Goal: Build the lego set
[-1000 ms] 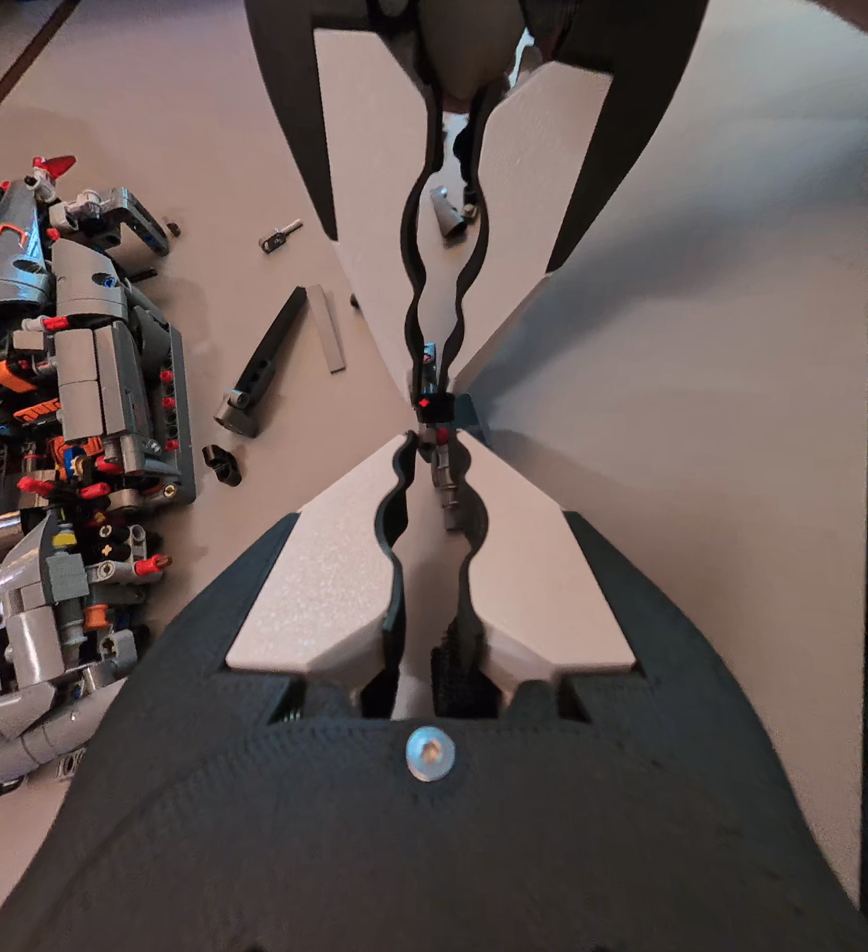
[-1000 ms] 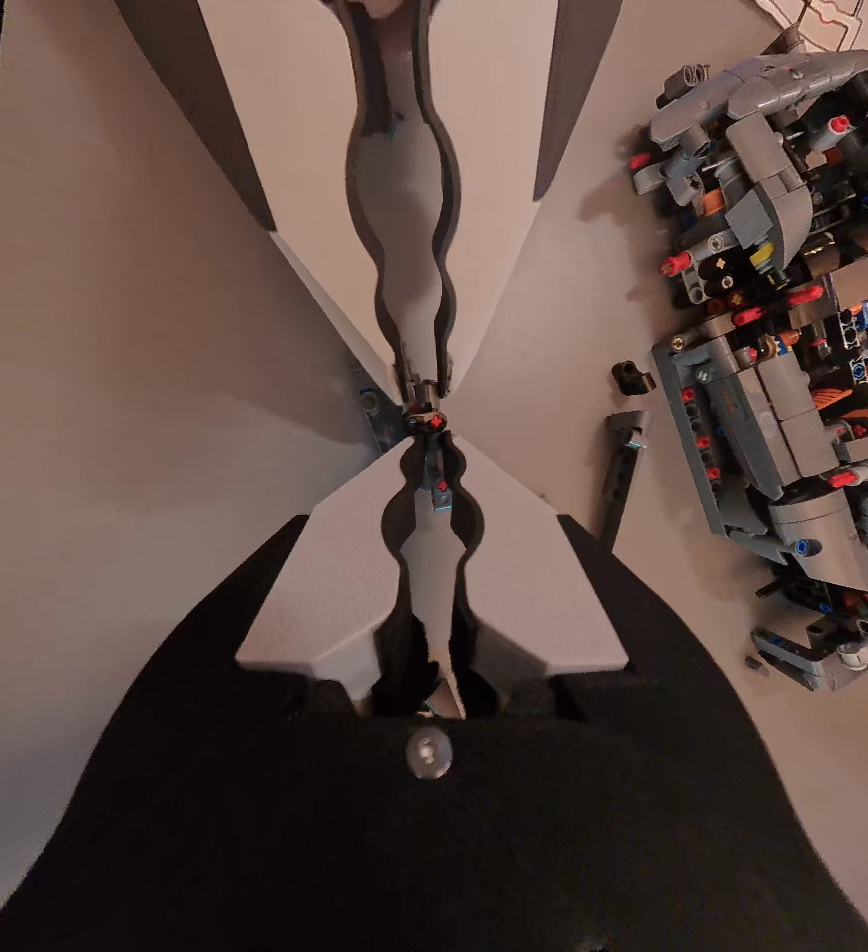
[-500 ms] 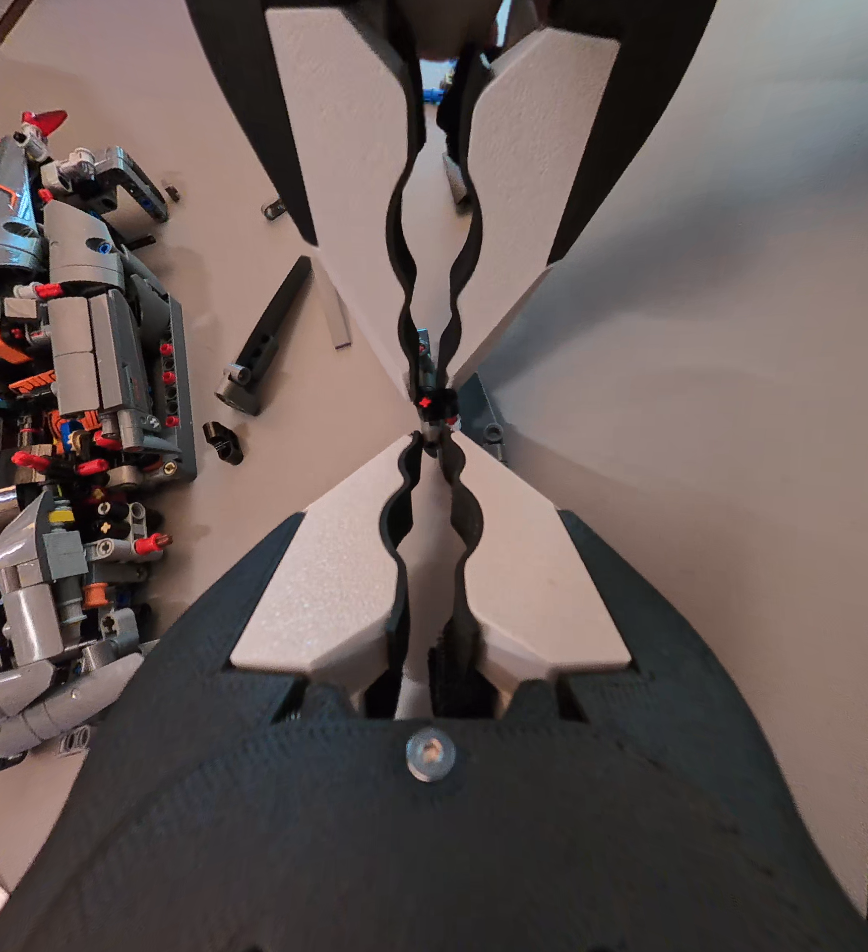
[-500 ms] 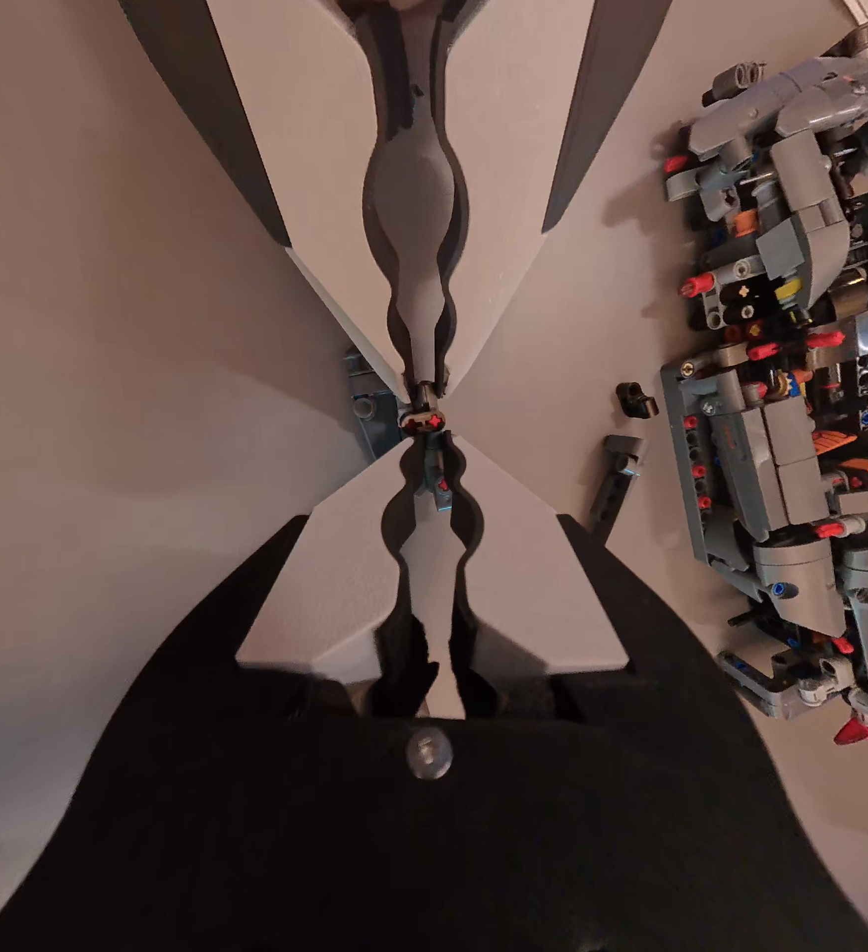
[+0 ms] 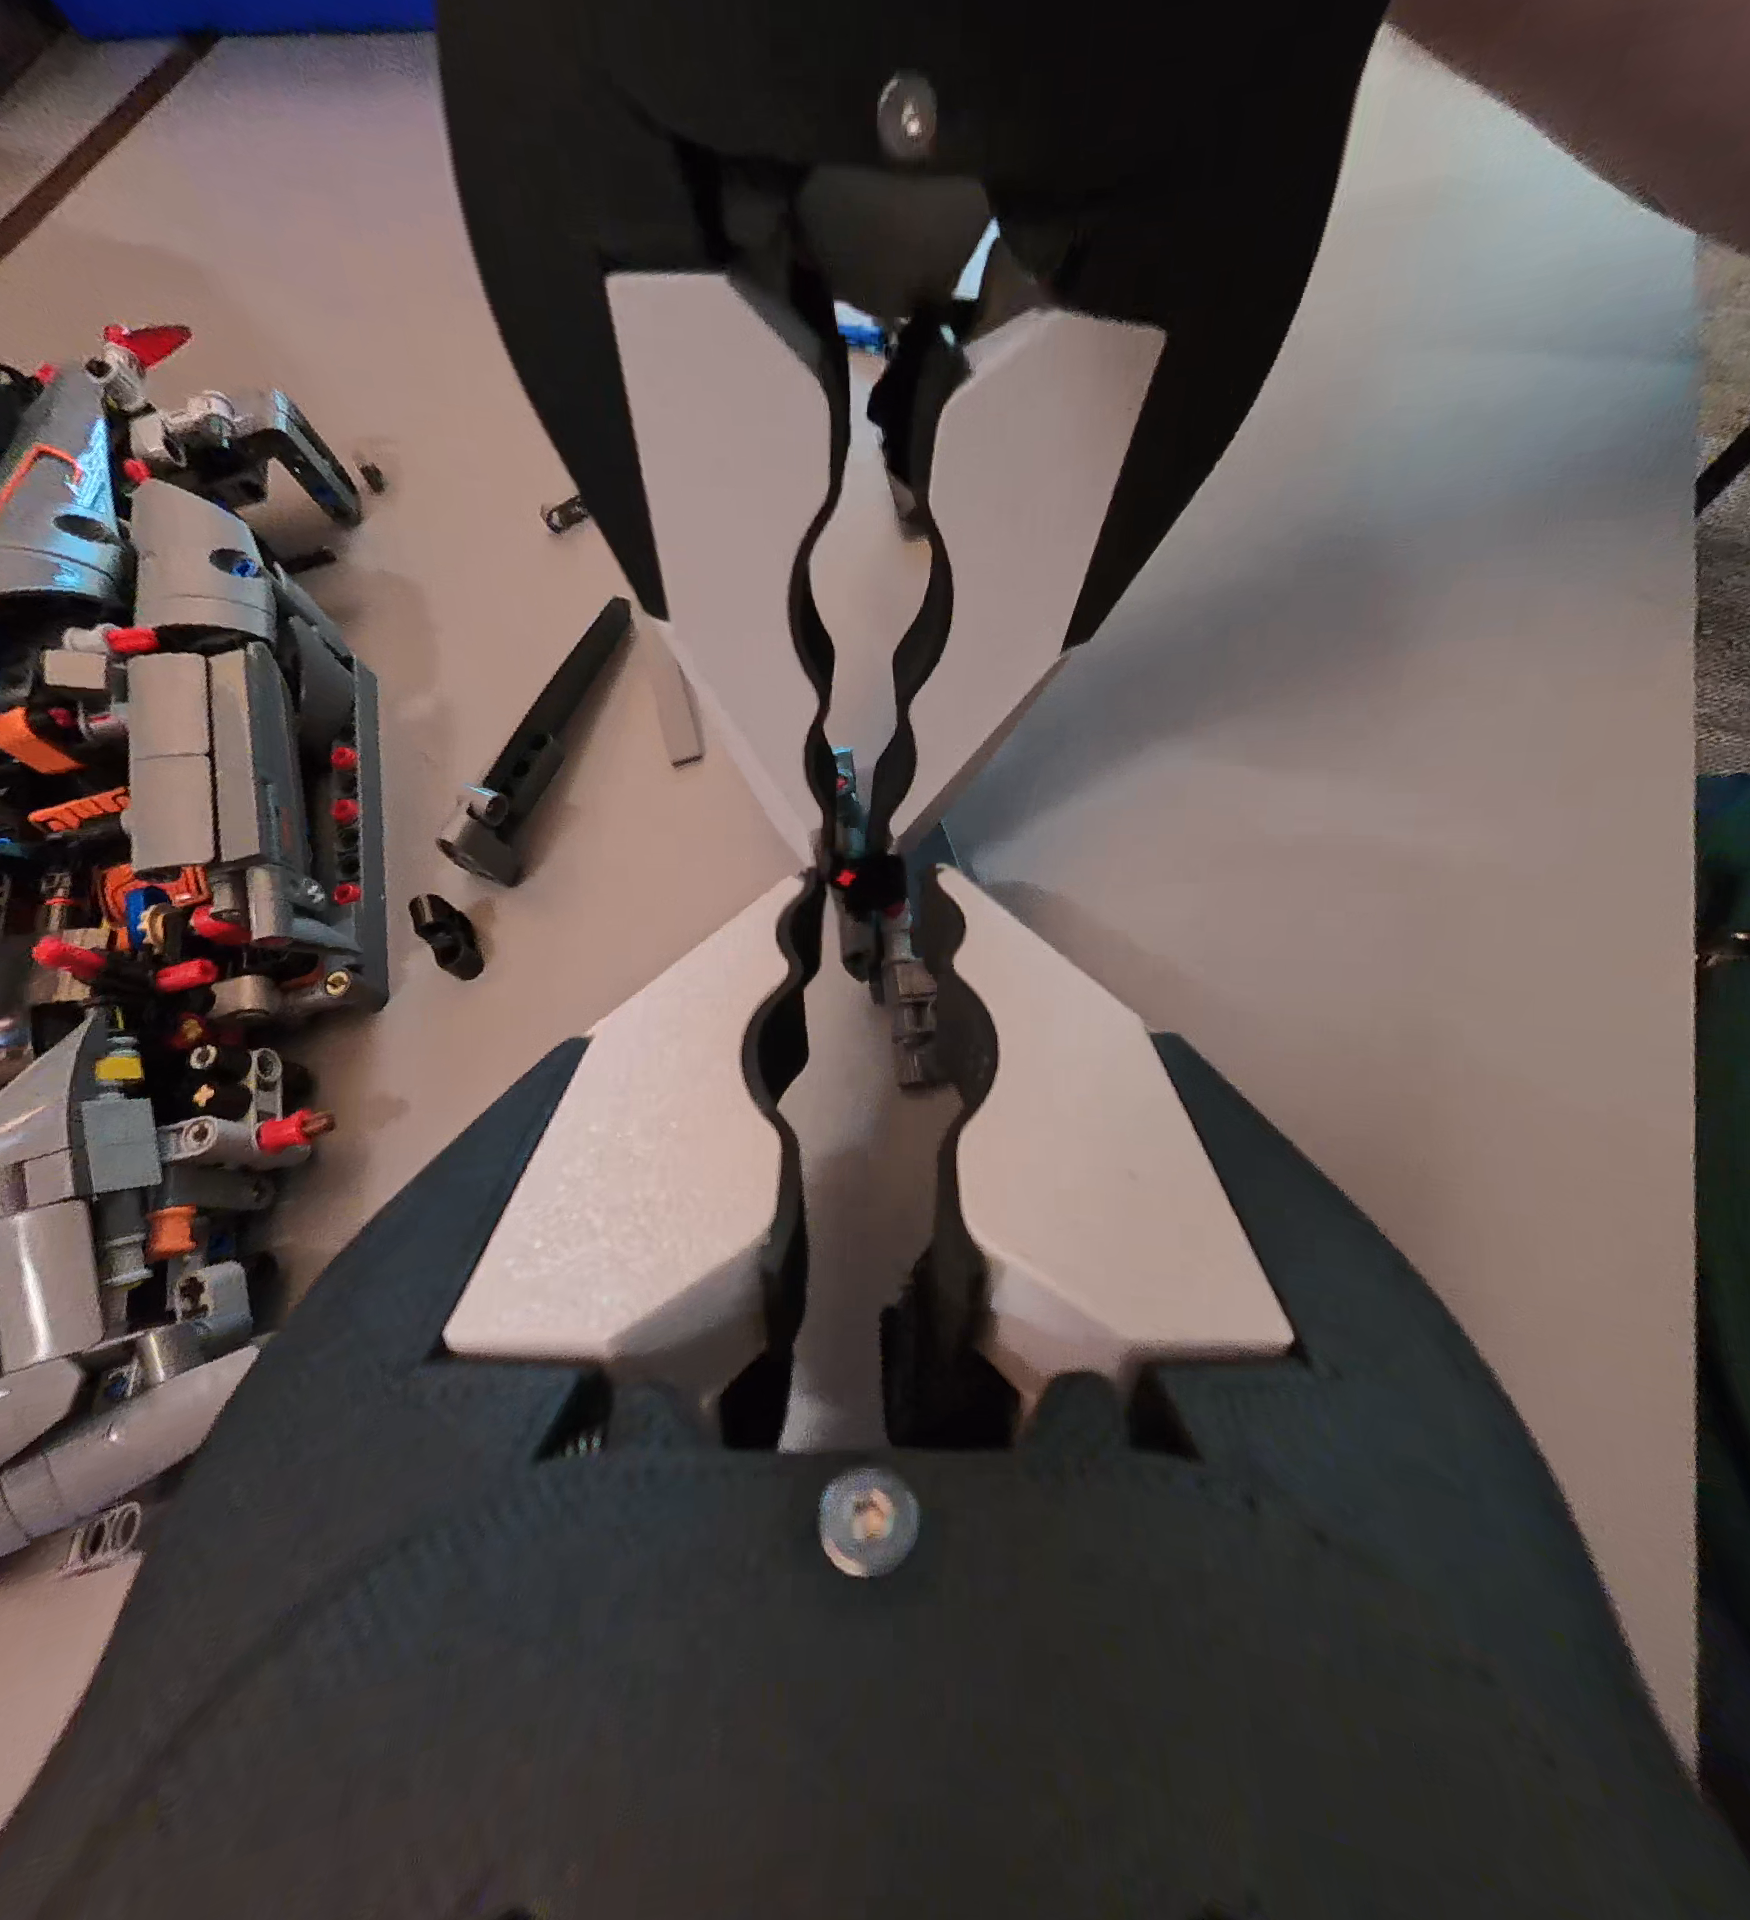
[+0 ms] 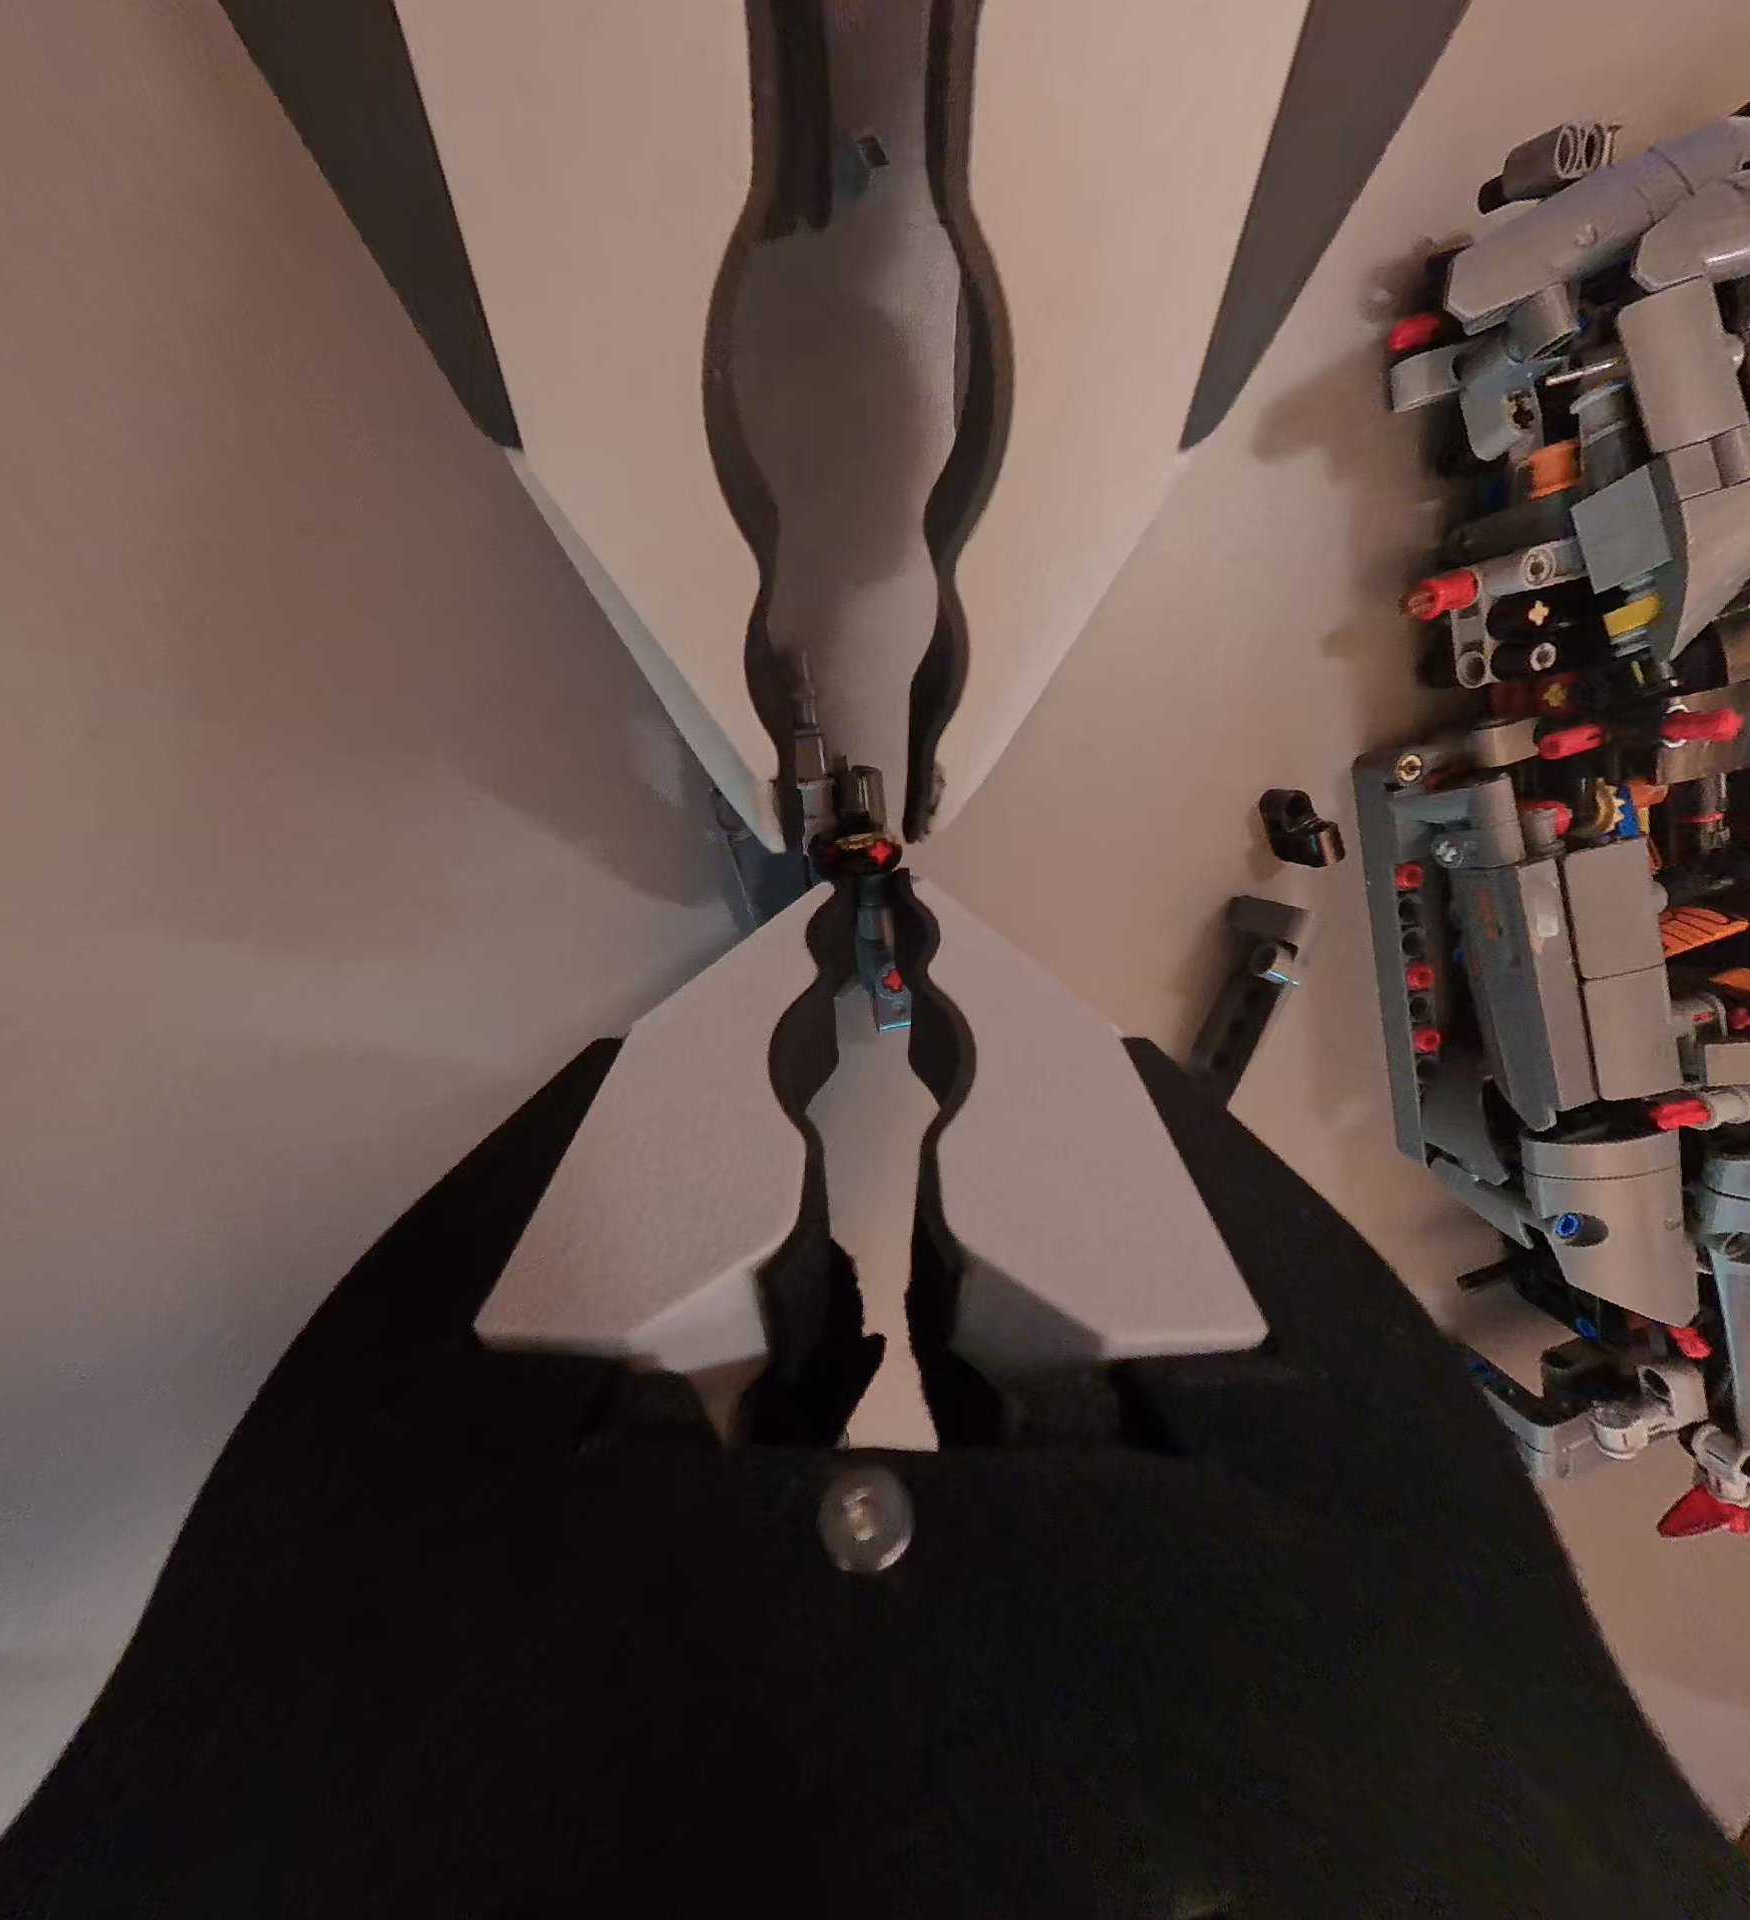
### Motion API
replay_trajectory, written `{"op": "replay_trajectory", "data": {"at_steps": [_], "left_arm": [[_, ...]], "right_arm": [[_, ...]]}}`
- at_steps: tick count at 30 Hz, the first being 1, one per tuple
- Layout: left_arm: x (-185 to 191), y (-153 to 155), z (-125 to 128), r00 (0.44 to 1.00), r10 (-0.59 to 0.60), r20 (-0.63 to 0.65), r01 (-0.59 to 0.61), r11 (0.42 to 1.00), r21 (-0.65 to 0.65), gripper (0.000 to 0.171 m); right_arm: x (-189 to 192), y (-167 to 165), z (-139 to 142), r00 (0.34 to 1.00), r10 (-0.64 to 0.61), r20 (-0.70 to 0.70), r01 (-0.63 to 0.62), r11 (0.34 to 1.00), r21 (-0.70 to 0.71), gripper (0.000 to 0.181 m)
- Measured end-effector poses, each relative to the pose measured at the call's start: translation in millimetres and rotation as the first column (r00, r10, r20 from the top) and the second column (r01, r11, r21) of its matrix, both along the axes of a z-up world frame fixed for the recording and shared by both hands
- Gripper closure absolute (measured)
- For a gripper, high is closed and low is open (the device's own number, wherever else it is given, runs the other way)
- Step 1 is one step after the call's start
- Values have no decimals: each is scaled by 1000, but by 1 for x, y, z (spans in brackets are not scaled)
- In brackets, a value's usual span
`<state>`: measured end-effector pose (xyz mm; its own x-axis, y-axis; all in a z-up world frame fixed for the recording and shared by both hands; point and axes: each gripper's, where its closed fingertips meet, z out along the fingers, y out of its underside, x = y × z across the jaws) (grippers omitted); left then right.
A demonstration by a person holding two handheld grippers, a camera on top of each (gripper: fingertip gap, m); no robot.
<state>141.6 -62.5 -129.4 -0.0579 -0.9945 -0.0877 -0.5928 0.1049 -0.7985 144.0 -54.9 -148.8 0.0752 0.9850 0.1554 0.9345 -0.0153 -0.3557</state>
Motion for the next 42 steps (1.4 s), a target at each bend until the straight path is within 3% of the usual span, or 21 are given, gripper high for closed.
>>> {"op": "replay_trajectory", "data": {"at_steps": [14,24,35,42], "left_arm": [[-1,0,-7,998,49,-28,-49,998,30,159],[-3,0,-8,995,101,5,-101,995,-15,159],[-4,0,-9,994,109,16,-108,993,-41,160],[-3,-1,-10,994,107,19,-107,994,-16,160]], "right_arm": [[-1,-2,0,998,25,50,-25,1000,-9,177],[-2,-3,-1,986,94,139,-85,994,-70,177],[-3,-3,-1,983,109,148,-92,989,-116,177],[-3,-4,-2,994,72,83,-65,994,-83,177]]}}
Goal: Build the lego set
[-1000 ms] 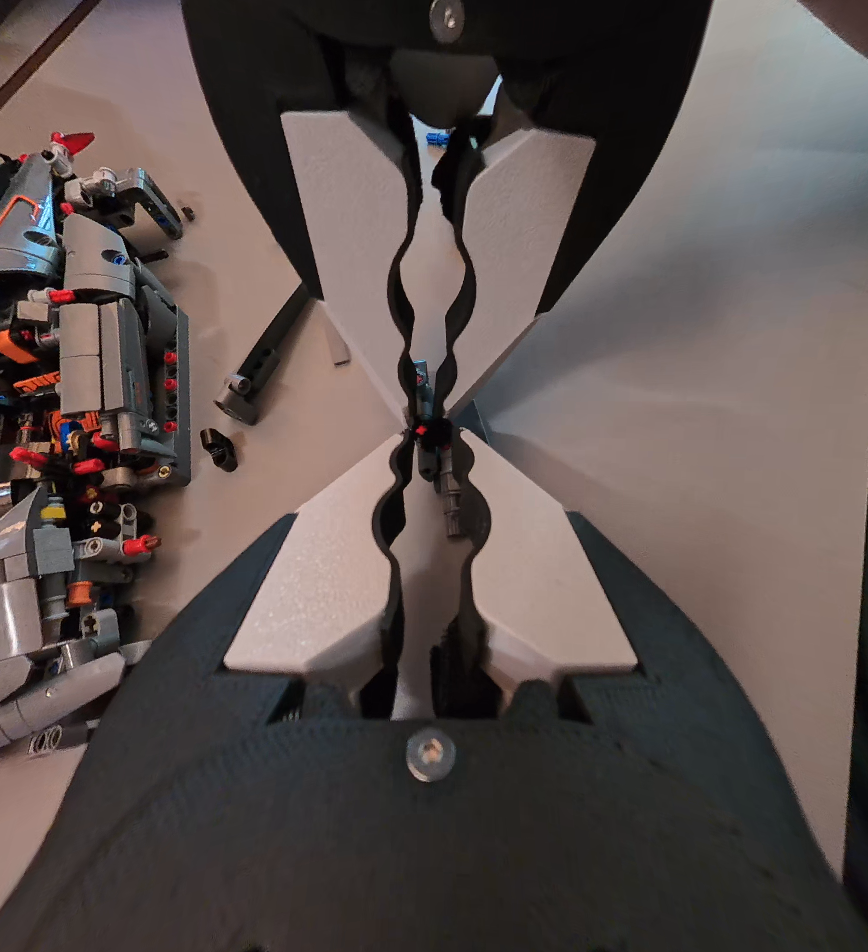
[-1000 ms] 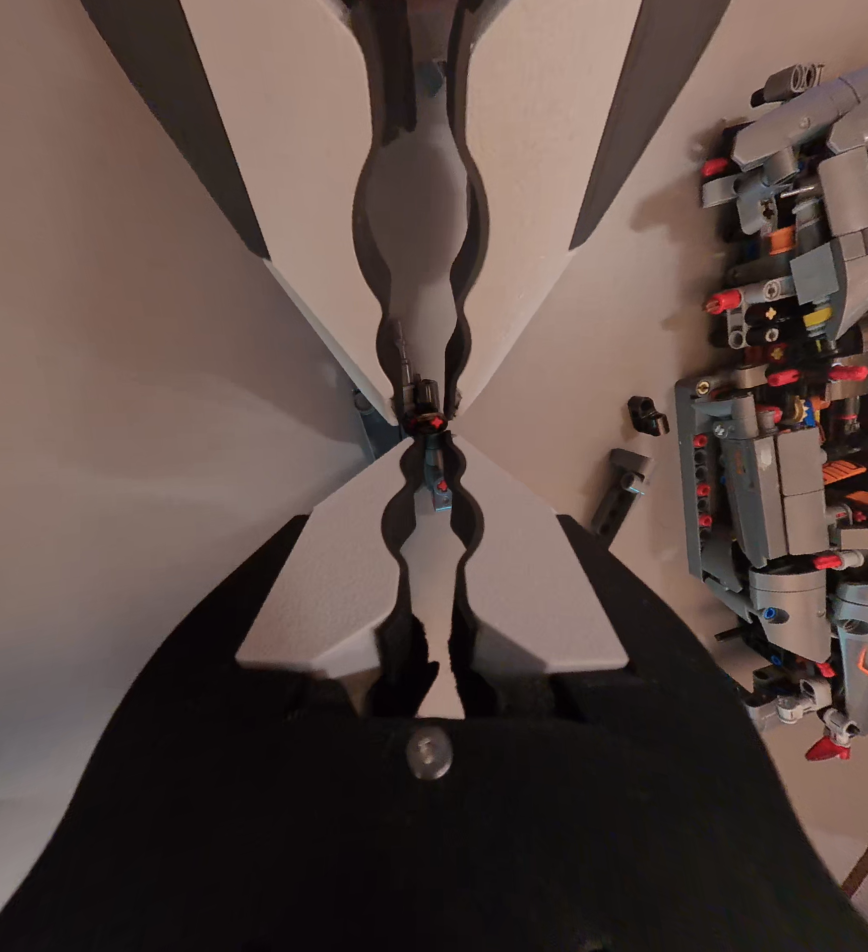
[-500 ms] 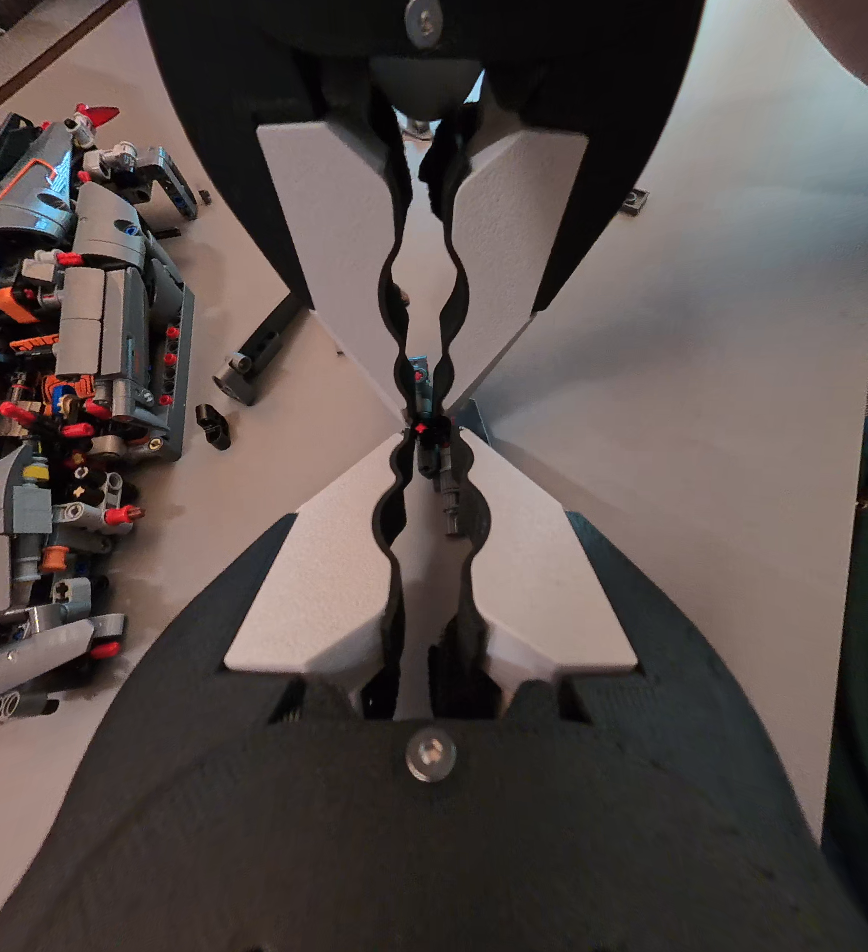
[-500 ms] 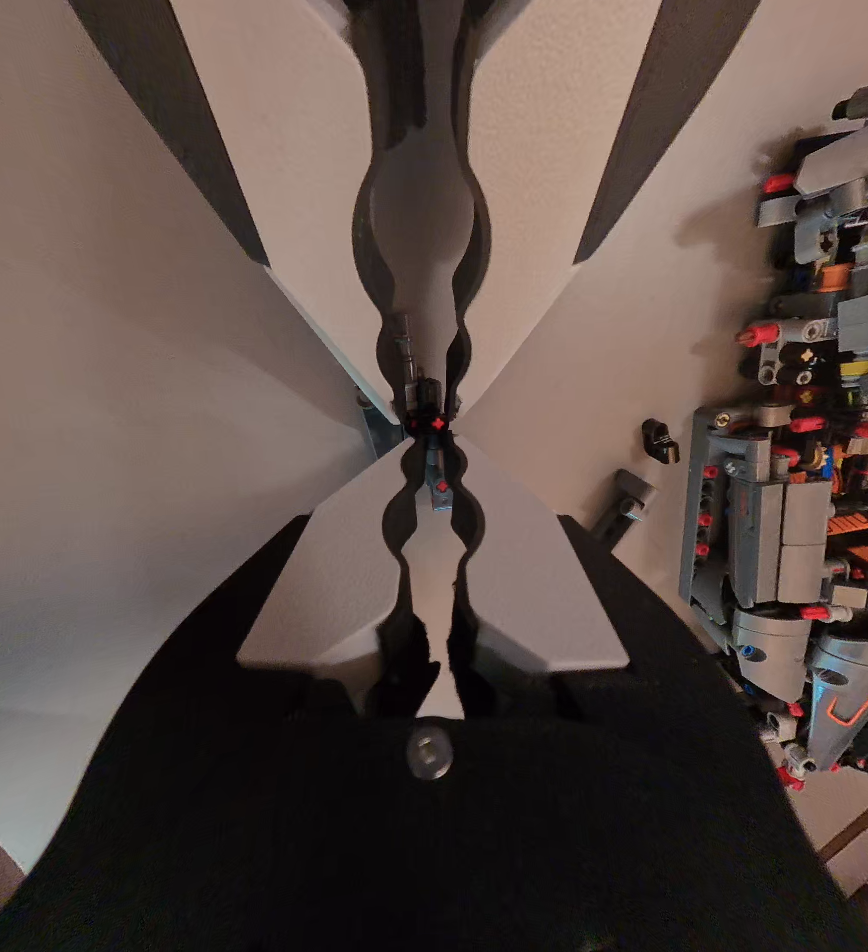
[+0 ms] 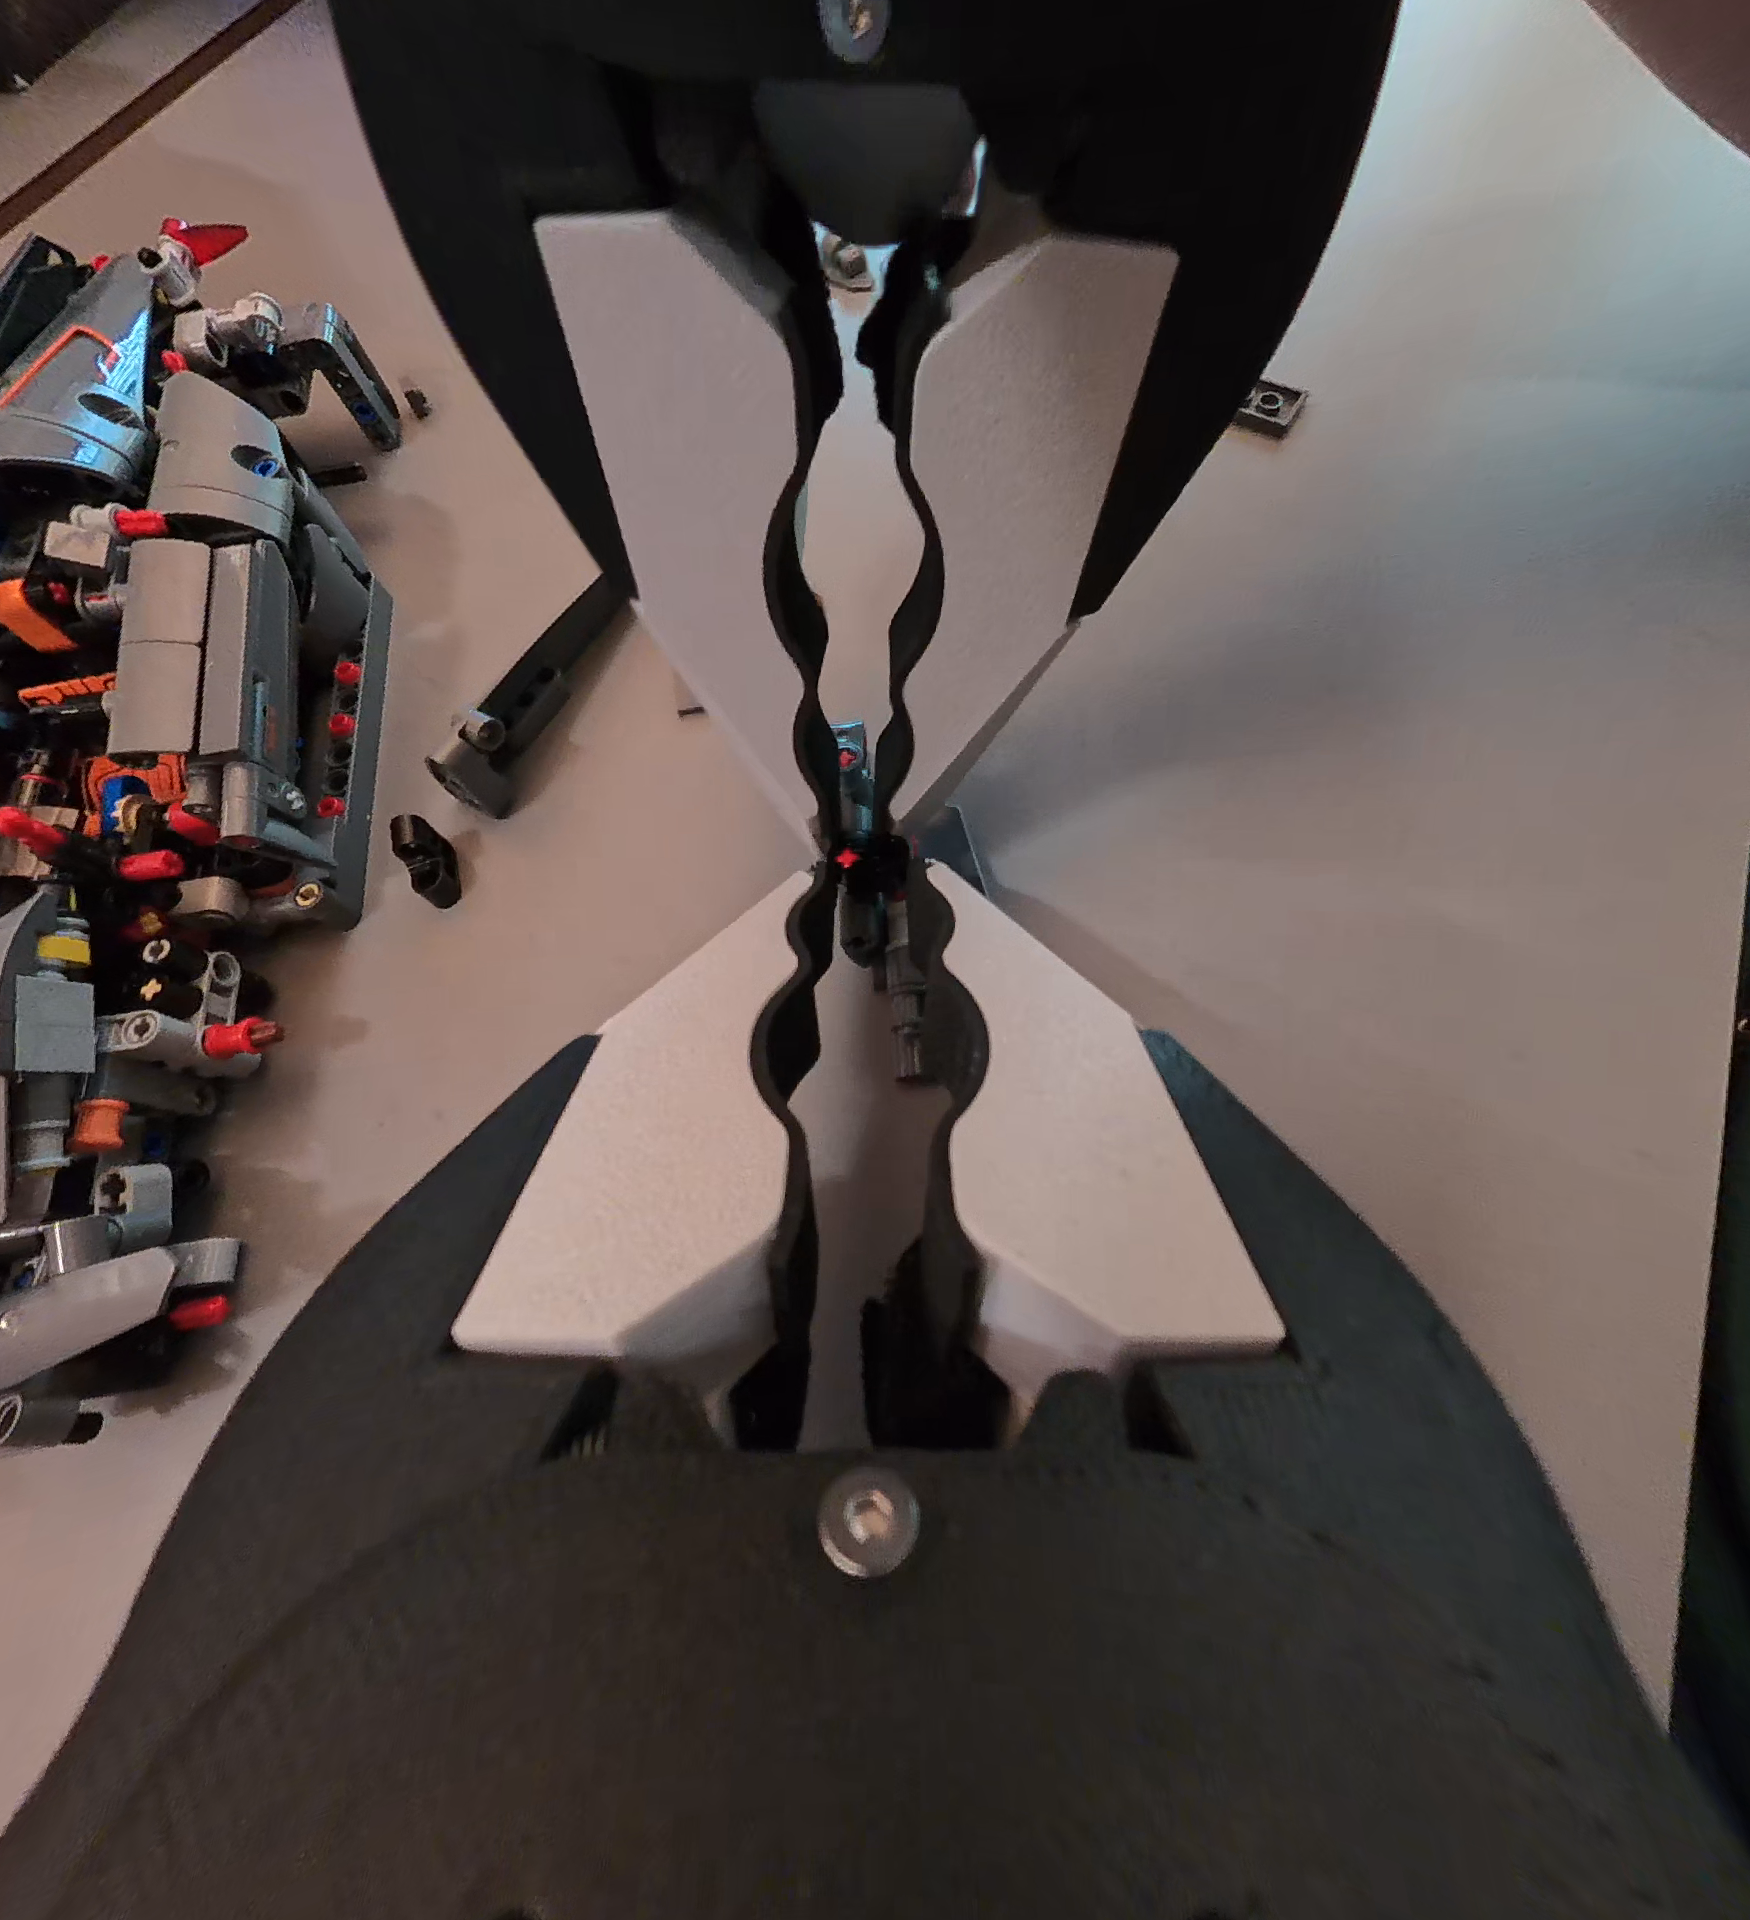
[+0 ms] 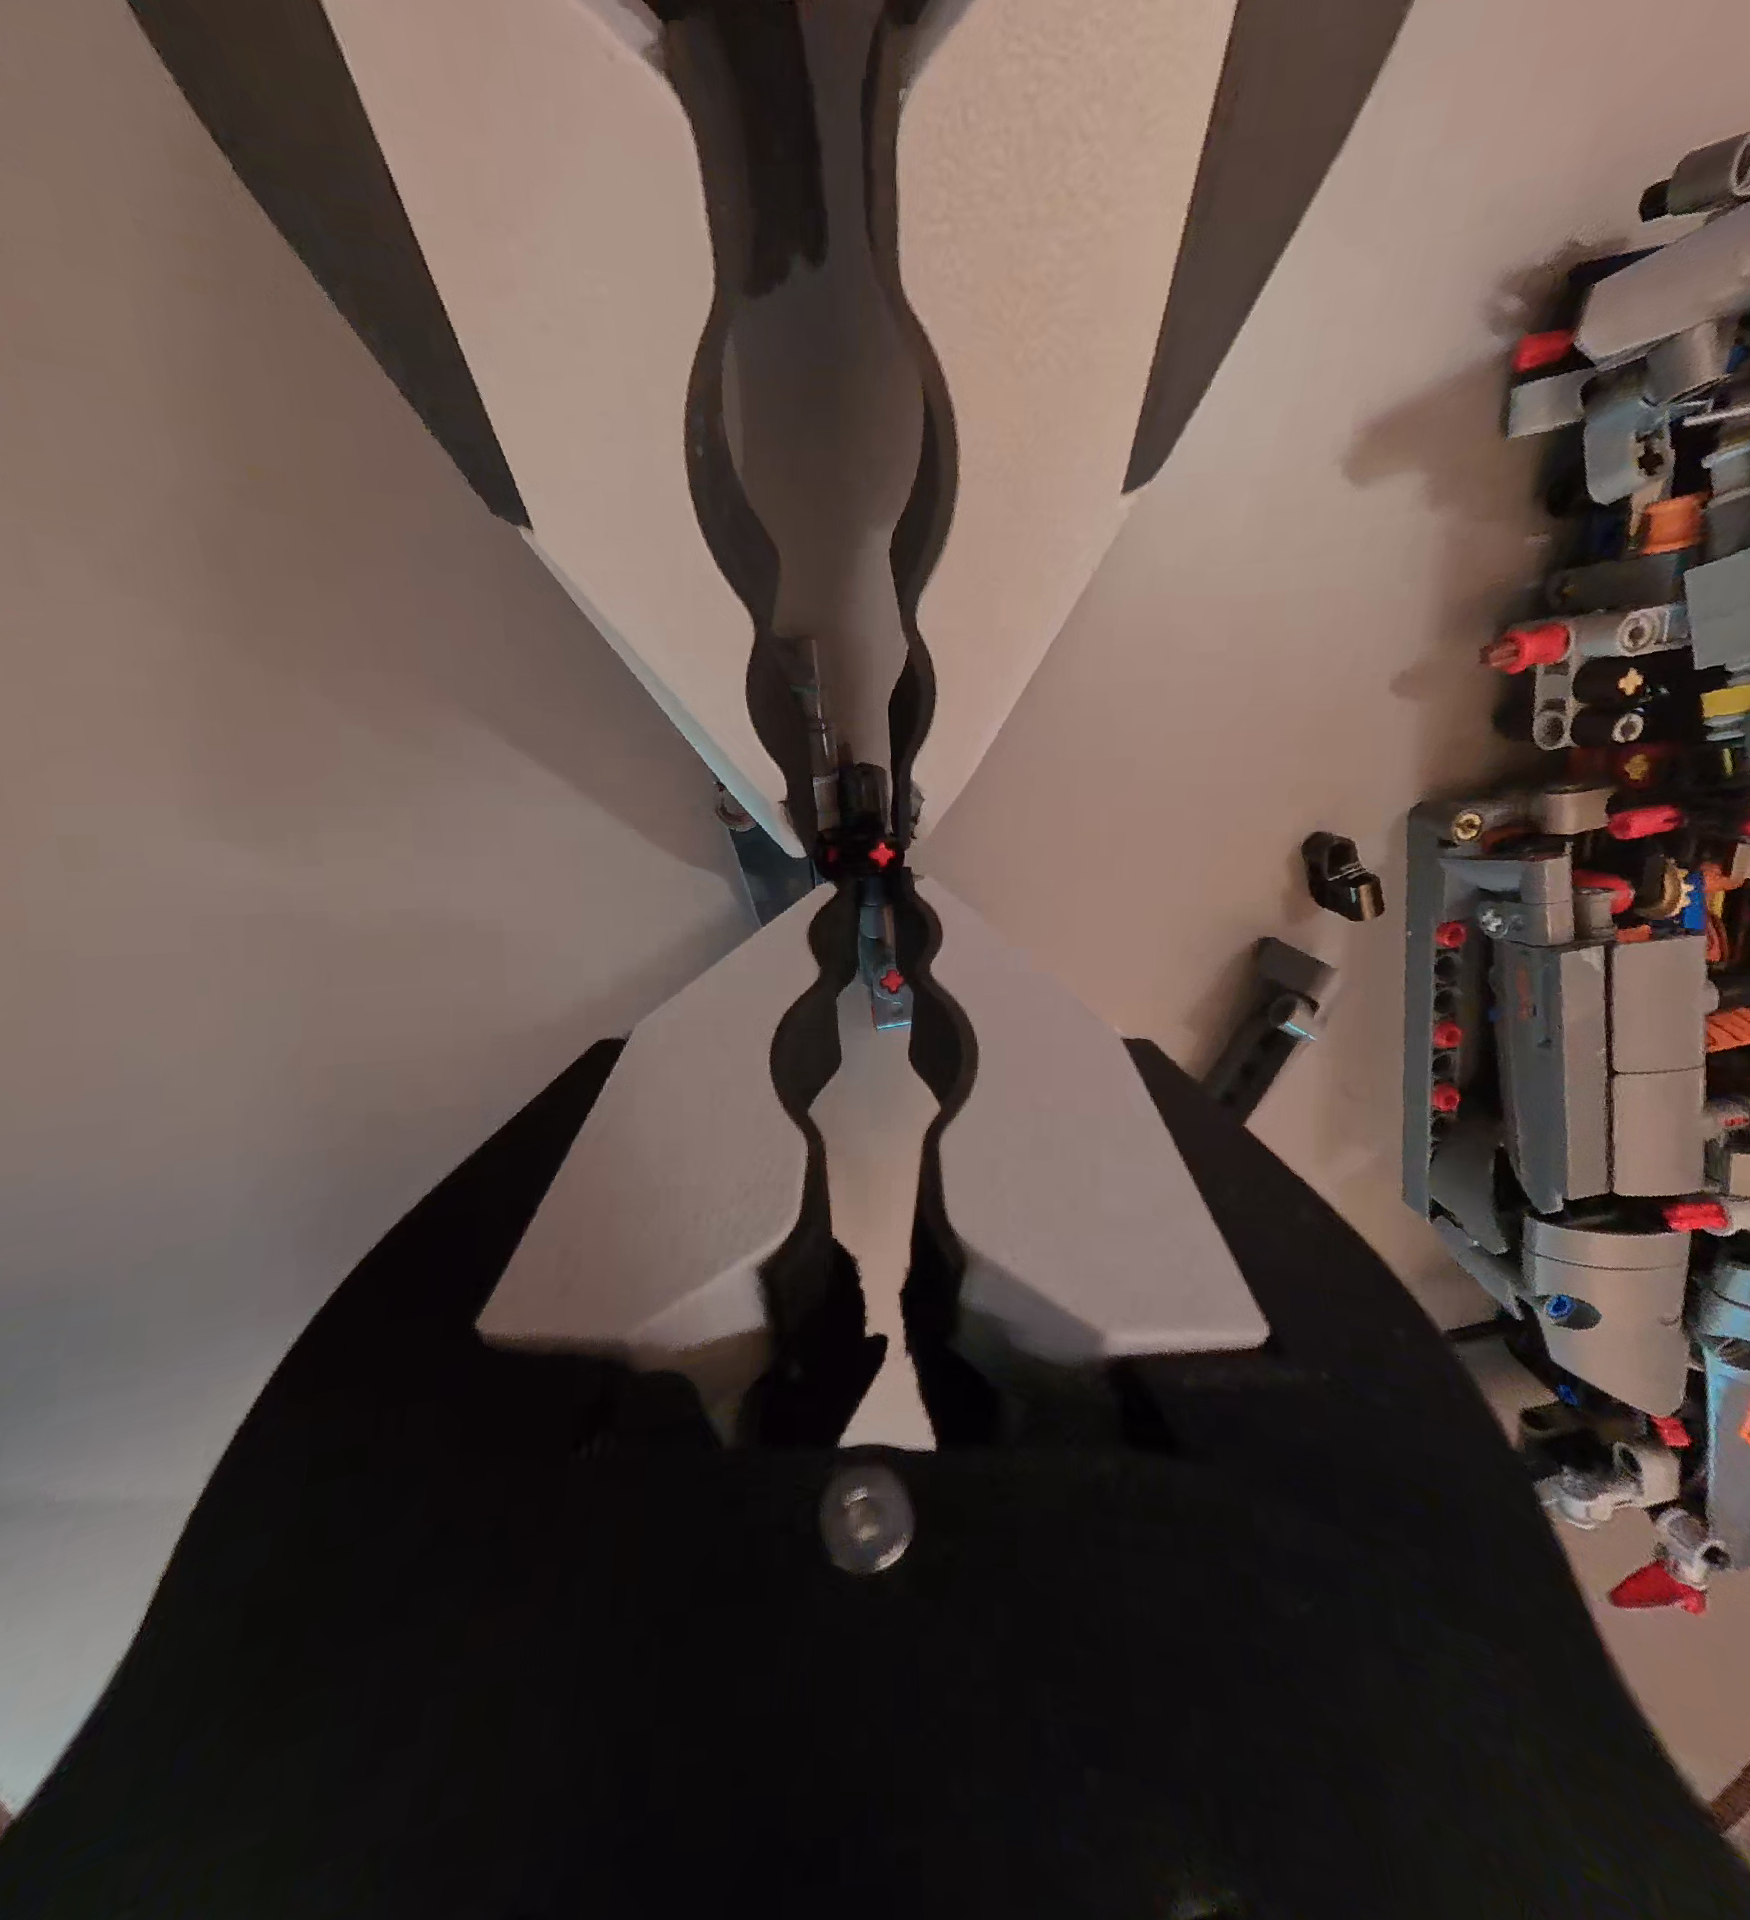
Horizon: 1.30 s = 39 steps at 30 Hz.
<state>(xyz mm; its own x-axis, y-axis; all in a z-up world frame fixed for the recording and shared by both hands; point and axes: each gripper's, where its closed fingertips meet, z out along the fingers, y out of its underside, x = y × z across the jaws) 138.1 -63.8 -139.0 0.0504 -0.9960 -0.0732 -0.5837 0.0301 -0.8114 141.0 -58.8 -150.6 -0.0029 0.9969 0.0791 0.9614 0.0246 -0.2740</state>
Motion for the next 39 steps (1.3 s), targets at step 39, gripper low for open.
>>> {"op": "replay_trajectory", "data": {"at_steps": [39], "left_arm": [[-7,0,-9,998,11,-58,-11,1000,3,166]], "right_arm": [[-3,0,1,993,-62,-98,62,998,0,175]]}}
